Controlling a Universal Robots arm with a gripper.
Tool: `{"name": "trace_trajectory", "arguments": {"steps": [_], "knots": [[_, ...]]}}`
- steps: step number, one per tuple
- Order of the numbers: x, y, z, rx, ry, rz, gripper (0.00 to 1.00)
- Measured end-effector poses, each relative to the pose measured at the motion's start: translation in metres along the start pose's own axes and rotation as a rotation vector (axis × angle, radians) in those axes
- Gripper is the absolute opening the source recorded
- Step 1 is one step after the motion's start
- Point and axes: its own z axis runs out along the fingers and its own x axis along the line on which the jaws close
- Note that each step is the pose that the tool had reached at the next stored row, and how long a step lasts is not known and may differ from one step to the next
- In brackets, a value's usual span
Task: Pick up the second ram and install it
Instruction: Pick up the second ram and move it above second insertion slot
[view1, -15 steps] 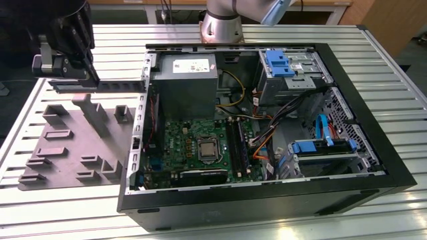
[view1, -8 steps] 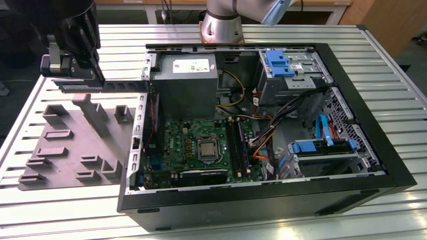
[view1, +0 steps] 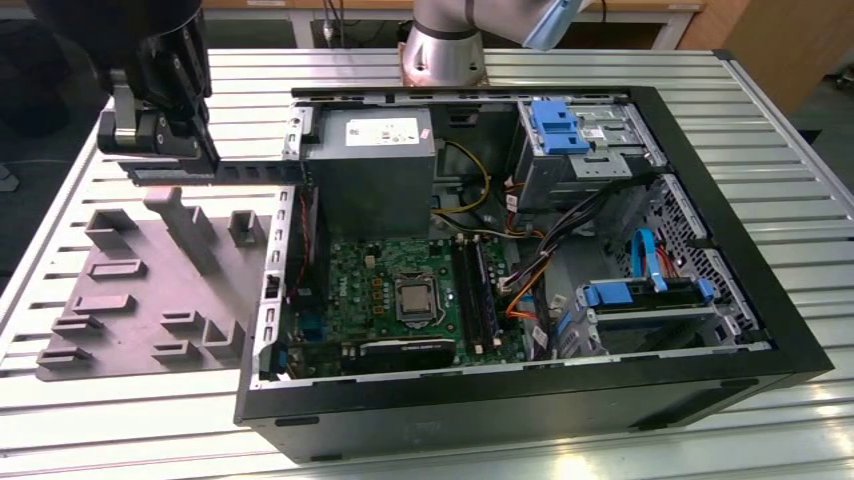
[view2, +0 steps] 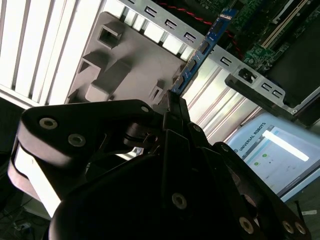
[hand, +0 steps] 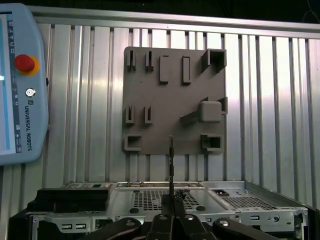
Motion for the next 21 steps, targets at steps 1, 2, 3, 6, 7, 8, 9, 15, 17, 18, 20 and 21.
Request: {"name": "trace_trajectory", "arguments": {"steps": [1,2,3,6,7,8,9,15,17,18,20,21], "knots": [[0.0,-0.0005,0.0,0.0,0.0,0.0,0.11],[0.0,-0.001,-0.0001,0.0,0.0001,0.0,0.11],[0.0,-0.0016,-0.0002,-0.0001,0.0001,0.0,0.11],[0.0,-0.0034,-0.0003,-0.0001,0.0001,0.0,0.11],[0.0,-0.0041,-0.0004,-0.0001,0.0001,0.0,0.11],[0.0,-0.0048,-0.0004,0.0,0.0001,0.0,0.11],[0.0,-0.0056,-0.0004,0.0,0.0,0.0,0.11],[-0.0001,-0.0116,-0.0009,0.0,0.0001,0.0,0.11],[-0.0001,-0.0138,-0.001,0.0,0.0,0.0,0.11],[-0.0001,-0.0148,-0.0011,-0.0001,0.0001,0.0,0.11],[-0.0001,-0.017,-0.0013,0.0,0.0001,0.0,0.11],[-0.0001,-0.018,-0.0013,0.0,0.0001,0.0,0.11]]}}
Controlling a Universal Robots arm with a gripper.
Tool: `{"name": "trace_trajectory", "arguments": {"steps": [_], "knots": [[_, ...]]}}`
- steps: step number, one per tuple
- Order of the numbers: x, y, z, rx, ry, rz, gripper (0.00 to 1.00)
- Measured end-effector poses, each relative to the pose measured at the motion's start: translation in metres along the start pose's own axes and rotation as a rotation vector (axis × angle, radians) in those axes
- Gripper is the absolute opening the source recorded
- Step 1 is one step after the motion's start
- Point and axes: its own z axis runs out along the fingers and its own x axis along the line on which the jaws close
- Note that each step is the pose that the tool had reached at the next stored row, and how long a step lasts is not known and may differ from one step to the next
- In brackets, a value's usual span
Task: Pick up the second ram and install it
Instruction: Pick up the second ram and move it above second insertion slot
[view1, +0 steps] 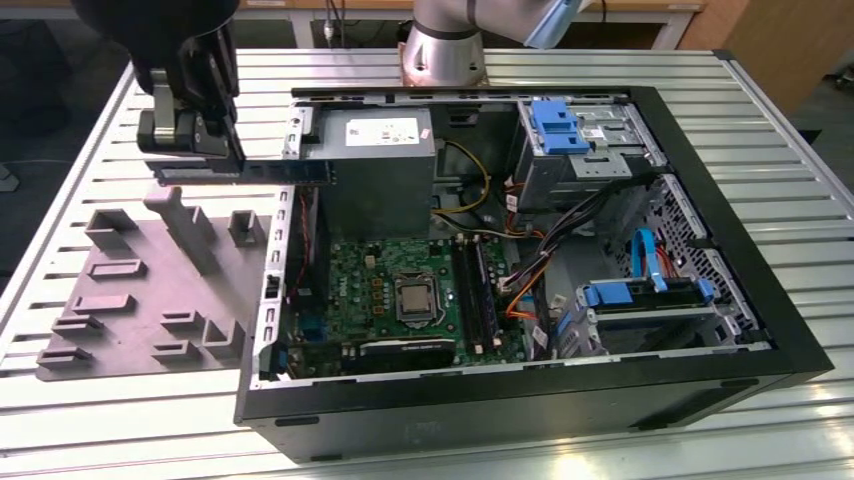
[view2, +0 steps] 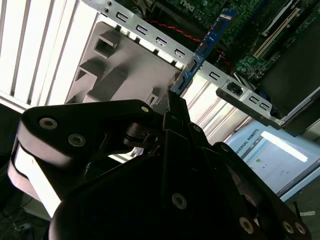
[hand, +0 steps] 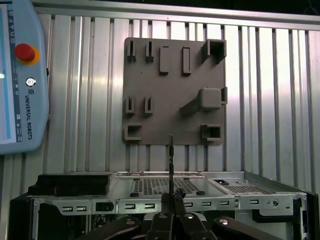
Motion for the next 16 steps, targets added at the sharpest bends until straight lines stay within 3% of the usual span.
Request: {"name": "trace_trajectory", "arguments": {"steps": [16], "knots": [[-0.0001,-0.0163,-0.0012,0.0,0.0,0.0,0.11]]}}
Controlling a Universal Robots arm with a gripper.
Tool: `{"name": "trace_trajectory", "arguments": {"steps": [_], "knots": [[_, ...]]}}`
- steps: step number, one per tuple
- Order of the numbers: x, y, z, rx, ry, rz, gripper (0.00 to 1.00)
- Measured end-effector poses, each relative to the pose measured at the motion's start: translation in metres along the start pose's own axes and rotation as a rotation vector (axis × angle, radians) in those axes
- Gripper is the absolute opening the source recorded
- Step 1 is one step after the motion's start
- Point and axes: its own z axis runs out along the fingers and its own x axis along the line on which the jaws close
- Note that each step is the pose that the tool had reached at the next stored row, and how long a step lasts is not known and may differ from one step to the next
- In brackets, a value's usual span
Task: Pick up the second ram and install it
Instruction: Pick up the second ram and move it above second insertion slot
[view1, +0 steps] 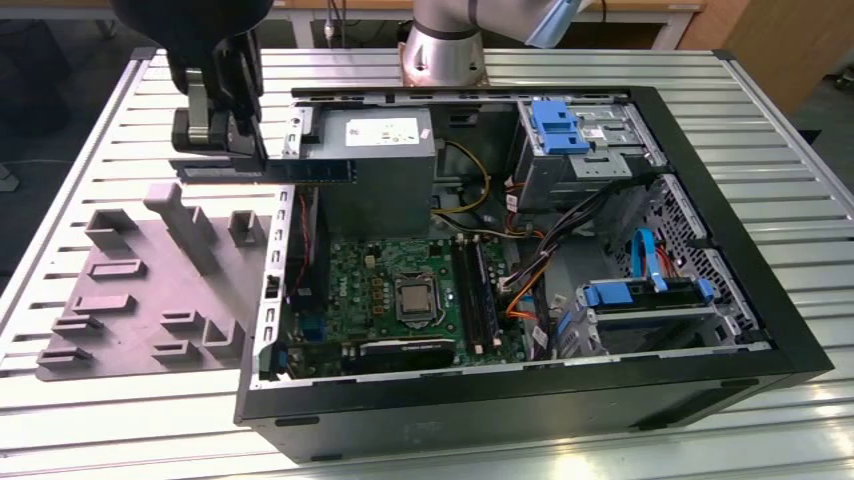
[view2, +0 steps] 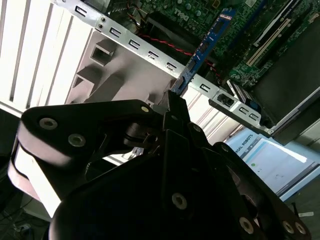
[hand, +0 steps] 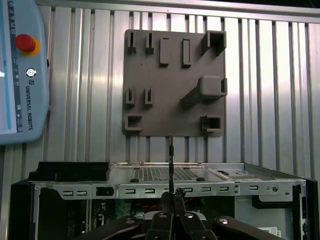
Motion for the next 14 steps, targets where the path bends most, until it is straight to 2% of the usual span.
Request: {"name": "trace_trajectory", "arguments": {"steps": [14], "knots": [[-0.0001,-0.019,-0.0014,0.0,0.0,0.0,0.11]]}}
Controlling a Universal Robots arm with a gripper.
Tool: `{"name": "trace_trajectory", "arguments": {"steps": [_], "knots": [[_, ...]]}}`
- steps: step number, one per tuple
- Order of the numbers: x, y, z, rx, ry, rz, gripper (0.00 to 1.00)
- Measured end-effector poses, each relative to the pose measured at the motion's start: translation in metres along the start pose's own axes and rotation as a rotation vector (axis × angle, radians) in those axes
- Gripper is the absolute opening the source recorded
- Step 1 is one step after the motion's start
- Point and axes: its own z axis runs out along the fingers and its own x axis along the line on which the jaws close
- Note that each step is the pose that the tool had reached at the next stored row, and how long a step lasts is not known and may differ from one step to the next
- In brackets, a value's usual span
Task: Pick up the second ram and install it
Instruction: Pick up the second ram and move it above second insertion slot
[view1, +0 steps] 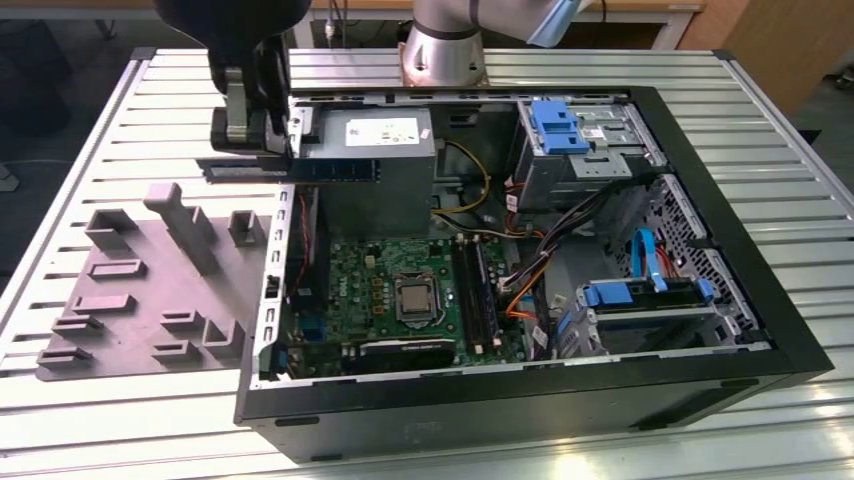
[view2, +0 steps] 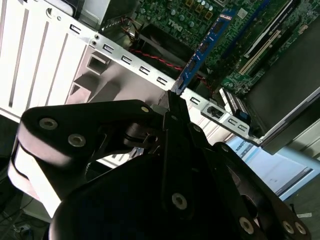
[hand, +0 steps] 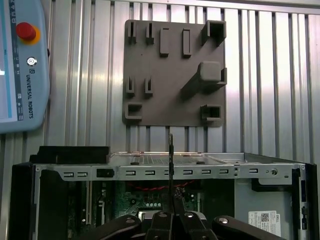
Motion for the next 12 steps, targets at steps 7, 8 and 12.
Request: {"name": "trace_trajectory", "arguments": {"steps": [7,8,12], "knots": [[-0.0001,-0.009,-0.0006,0.0001,-0.0001,0.0,0.11],[-0.0001,-0.0104,-0.0007,0.0,0.0,0.0,0.11],[-0.0001,-0.016,-0.0012,0.0,-0.0001,0.0,0.11]]}}
